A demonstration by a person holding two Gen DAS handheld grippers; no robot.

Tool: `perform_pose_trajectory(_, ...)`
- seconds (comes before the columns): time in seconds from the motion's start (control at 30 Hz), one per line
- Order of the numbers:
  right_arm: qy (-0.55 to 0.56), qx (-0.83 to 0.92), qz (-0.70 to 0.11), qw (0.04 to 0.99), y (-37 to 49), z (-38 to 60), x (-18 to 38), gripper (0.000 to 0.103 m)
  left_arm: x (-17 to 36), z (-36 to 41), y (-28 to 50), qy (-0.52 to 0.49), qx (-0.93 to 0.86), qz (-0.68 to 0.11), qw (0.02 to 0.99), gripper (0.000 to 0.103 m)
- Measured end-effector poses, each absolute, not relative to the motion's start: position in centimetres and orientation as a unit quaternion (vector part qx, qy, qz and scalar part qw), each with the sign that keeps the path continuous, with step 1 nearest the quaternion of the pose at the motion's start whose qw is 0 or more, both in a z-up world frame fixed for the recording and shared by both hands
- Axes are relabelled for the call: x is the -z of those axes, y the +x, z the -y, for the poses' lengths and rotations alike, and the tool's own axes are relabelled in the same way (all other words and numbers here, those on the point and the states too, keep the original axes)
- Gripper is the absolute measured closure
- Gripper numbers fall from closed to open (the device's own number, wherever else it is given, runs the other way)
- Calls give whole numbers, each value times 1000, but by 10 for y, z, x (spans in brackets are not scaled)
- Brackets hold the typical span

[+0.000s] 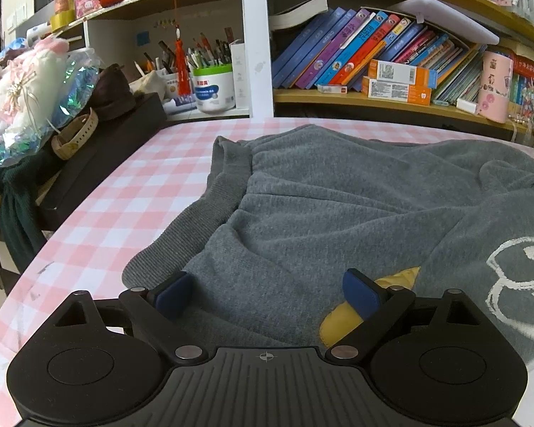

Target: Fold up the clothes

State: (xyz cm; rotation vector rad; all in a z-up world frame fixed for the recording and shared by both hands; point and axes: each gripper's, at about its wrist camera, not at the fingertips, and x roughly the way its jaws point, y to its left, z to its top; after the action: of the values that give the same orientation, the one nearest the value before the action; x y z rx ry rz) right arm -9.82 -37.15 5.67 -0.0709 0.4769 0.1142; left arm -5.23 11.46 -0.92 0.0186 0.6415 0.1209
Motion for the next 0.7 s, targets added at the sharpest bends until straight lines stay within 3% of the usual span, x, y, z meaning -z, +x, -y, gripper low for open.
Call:
perform_pose_trajectory(0.13, 5, -65, -242, 968, -104, 391, -49, 54, 9, -114, -52, 10, -60, -316, 947, 9)
perform_pose_trajectory(0.2, -5, -103, -263, 959, -107, 380, -41, 38, 9, -114, -52, 11, -61, -315, 947, 9)
perform_pose_trajectory(0.27, -23, -133, -282, 950, -110, 365, -31, 33, 9, -113, -52, 11, -61, -315, 947, 9)
perform_pose_trajectory(0.47, -54, -123, -350, 927, -102, 345, 5, 30, 9, -113, -52, 9, -61, -315, 947, 9)
perform_pose_trajectory(0.7, -104, -137, -371, 913, -99, 349, 14, 25, 7, -120, -56, -14, -57, -304, 951, 9)
